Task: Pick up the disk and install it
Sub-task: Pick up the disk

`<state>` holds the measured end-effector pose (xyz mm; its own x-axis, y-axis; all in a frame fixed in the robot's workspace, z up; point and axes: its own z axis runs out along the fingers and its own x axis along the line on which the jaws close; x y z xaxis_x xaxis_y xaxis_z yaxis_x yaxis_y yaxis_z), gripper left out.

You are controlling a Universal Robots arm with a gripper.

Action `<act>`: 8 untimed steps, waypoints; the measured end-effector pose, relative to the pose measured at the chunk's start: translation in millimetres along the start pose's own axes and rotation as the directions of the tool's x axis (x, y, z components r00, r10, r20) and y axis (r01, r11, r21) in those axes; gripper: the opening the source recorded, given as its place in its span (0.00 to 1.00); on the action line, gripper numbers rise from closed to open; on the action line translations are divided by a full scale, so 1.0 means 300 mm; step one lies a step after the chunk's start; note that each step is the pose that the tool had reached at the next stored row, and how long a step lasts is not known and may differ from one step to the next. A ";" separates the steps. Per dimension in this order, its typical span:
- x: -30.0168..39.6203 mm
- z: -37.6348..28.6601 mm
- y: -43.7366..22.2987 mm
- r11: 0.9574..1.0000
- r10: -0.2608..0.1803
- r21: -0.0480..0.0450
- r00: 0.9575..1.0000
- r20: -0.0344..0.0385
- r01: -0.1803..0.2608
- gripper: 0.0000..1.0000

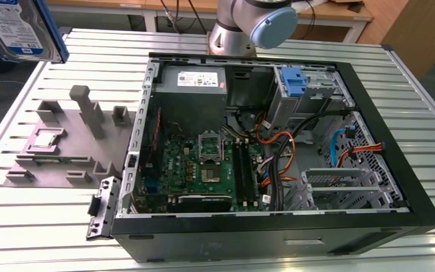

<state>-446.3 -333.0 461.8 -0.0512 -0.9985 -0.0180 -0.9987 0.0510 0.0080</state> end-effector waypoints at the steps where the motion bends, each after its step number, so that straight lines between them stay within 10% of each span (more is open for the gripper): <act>1: 0.001 0.000 0.000 1.000 0.000 0.000 1.000 0.000 0.000 0.37; 8: 0.001 -0.005 0.000 1.000 0.000 0.000 1.000 0.000 0.000 0.37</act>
<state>-446.3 -333.2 463.5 -0.0511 -0.9985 -0.0181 -0.9987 0.0510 0.0079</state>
